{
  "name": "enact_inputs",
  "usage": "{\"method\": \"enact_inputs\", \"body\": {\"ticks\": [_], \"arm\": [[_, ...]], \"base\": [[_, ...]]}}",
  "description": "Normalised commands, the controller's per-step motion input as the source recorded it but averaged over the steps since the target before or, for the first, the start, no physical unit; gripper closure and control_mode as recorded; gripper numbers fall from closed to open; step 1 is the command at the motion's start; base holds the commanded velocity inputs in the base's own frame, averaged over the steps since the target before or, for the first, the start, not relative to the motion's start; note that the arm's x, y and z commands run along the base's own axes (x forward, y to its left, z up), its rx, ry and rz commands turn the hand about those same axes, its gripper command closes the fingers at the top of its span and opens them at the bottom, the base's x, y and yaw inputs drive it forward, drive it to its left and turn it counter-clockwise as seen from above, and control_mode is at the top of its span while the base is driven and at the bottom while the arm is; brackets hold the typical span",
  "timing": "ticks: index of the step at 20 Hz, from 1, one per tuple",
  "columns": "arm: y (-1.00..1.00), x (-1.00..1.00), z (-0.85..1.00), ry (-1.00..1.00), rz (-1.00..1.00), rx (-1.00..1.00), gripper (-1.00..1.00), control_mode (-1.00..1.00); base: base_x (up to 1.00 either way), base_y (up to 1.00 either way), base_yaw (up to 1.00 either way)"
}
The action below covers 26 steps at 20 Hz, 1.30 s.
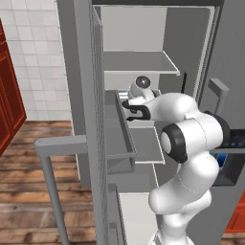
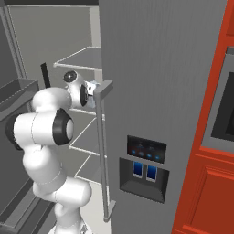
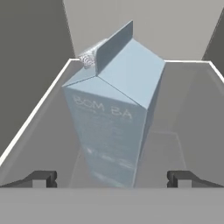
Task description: Take a sugar cube from the saucer and place it inside the coffee. Then, grab milk from the fridge and place it next to the coffee on the counter to sweeten the coffee.
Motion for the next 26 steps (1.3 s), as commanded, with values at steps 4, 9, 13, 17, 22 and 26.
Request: {"method": "enact_inputs", "body": {"ticks": [4, 9, 13, 17, 22, 26], "arm": [[0.10, 0.08, -0.11, -0.06, 0.00, 0.00, -1.00, -1.00], [0.04, 0.12, -0.05, -0.05, 0.00, -0.01, -1.00, -1.00], [0.00, 0.15, -0.01, -0.05, 0.00, -0.06, -1.00, -1.00], [0.00, 0.08, 0.00, -0.02, 0.00, -0.03, -1.00, -1.00], [0.00, 0.04, 0.00, -0.01, -0.01, -0.01, -1.00, -1.00], [0.00, 0.09, 0.00, 0.00, -0.02, 0.00, -1.00, -1.00]], "base": [[0.00, 0.00, 0.00], [0.00, 0.00, 0.00], [0.00, 0.00, 0.00], [0.00, 0.00, 0.00], [0.00, 0.00, 0.00], [0.00, 0.00, 0.00]]}}
